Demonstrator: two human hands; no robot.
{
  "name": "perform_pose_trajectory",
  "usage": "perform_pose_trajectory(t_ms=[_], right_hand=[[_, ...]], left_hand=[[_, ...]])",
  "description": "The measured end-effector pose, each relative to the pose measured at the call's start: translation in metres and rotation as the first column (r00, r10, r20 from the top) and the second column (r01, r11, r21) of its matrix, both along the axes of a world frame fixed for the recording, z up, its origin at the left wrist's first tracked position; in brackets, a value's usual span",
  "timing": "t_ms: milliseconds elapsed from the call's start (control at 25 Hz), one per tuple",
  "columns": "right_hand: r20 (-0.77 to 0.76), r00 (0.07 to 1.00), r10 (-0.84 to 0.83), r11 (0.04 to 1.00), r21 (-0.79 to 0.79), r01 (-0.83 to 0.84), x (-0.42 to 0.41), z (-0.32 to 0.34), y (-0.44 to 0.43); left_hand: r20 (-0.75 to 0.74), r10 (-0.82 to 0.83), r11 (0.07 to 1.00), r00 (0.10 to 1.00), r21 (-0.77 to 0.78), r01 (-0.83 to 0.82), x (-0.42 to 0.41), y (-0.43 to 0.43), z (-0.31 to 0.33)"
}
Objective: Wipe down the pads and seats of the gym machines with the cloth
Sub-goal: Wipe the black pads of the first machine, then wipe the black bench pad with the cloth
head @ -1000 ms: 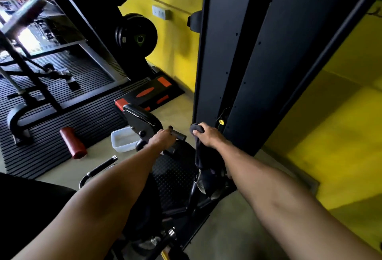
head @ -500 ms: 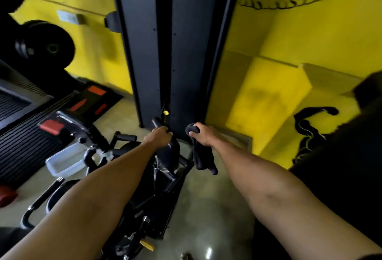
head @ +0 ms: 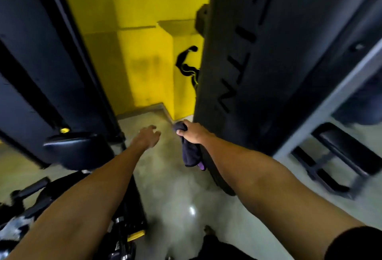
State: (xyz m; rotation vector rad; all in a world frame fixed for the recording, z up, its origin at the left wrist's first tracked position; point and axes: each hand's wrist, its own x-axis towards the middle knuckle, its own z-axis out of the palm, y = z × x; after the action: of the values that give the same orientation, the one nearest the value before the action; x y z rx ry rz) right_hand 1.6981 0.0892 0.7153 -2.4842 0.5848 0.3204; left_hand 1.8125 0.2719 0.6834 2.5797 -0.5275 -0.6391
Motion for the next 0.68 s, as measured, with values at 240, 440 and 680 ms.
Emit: perform_pose_trajectory(t_ms=[240, 440, 680], right_hand=[[-0.033, 0.965, -0.260, 0.965, 0.017, 0.261, -0.140, -0.004, -0.051], [-0.031, 0.913, -0.408, 0.913, 0.005, 0.408, -0.264, -0.015, -0.097], [-0.056, 0.873, -0.485, 0.875, -0.034, 0.484, -0.410, -0.017, -0.142]], left_hand=[[0.052, -0.210, 0.977, 0.976, -0.033, 0.212, -0.097, -0.087, 0.001], [0.000, -0.387, 0.922, 0.922, -0.030, 0.387, -0.194, -0.153, -0.001], [0.014, -0.458, 0.889, 0.889, 0.000, 0.458, -0.342, -0.206, 0.011]])
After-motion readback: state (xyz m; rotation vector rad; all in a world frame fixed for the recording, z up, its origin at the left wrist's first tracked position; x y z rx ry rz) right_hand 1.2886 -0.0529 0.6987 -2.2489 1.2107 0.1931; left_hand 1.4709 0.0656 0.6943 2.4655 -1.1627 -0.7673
